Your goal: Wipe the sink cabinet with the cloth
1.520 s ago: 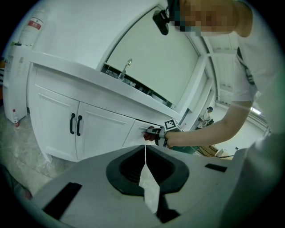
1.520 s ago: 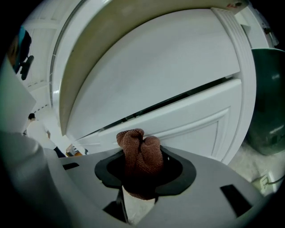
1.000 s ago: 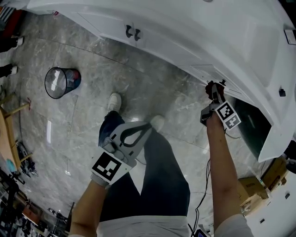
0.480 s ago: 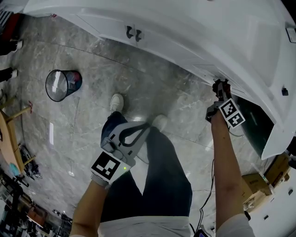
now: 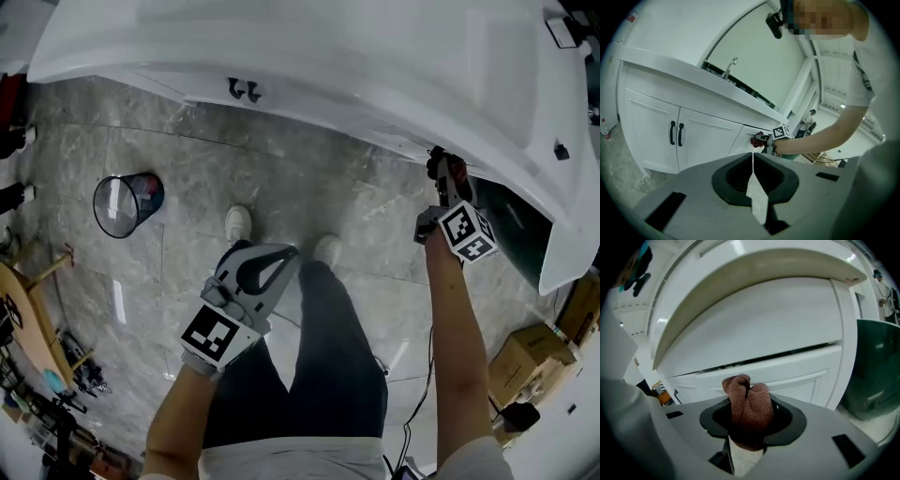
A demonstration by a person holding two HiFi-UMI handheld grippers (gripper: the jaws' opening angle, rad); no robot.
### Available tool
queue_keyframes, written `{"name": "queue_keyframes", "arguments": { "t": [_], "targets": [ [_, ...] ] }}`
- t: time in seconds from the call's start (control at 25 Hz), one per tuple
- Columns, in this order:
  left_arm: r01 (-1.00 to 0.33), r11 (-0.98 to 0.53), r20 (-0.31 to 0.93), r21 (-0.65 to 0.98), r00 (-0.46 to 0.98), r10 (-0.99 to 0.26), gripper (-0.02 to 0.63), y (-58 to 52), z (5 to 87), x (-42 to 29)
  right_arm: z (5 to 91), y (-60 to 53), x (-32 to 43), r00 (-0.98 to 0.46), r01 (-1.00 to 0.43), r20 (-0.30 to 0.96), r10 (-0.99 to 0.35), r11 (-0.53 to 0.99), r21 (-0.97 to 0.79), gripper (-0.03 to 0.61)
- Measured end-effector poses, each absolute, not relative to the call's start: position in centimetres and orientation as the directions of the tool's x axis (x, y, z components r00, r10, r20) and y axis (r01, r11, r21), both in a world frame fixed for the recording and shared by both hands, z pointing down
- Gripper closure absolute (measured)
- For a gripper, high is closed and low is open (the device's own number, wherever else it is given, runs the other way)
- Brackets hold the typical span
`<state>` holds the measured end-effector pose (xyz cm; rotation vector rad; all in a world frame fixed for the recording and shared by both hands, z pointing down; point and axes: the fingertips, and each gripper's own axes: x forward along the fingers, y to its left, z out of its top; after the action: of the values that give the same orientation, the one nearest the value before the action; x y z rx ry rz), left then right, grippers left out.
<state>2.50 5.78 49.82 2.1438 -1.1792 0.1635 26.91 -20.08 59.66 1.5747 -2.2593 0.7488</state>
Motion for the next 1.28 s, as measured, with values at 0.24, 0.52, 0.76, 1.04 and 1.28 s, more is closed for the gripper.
{"name": "queue_keyframes", "arguments": {
  "t": [0.24, 0.52, 0.76, 1.04, 1.28],
  "targets": [
    [-0.742, -0.471, 0.388, 0.478, 0.659, -0.644, 0.601, 4.1, 48.7, 3.3, 55.9, -16.4, 24.2, -0.42, -0.907, 0.471, -0.776, 0.372, -0.196, 0.42],
    [-0.68, -0.575, 0.373, 0.455, 0.732, -0.57, 0.601, 2.2, 46.8, 4.0, 51.9, -10.3, 21.8, -0.438, -0.896, 0.457, -0.774, 0.418, -0.15, 0.42],
    [-0.625, -0.657, 0.335, 0.423, 0.781, -0.527, 0.601, 0.9, 42.7, 4.4, 45.6, -6.2, 19.6, -0.473, -0.878, 0.436, -0.766, 0.448, -0.165, 0.42],
    [-0.573, -0.727, 0.299, 0.379, 0.819, -0.49, 0.601, 0.1, 35.8, 4.9, 37.2, -3.2, 17.3, -0.5, -0.866, 0.38, -0.778, 0.449, -0.219, 0.42],
    [-0.564, -0.752, 0.281, 0.341, 0.825, -0.491, 0.601, -0.6, 29.5, 5.4, 30.0, -2.2, 15.7, -0.554, -0.833, 0.327, -0.766, 0.502, -0.234, 0.42]
  ]
}}
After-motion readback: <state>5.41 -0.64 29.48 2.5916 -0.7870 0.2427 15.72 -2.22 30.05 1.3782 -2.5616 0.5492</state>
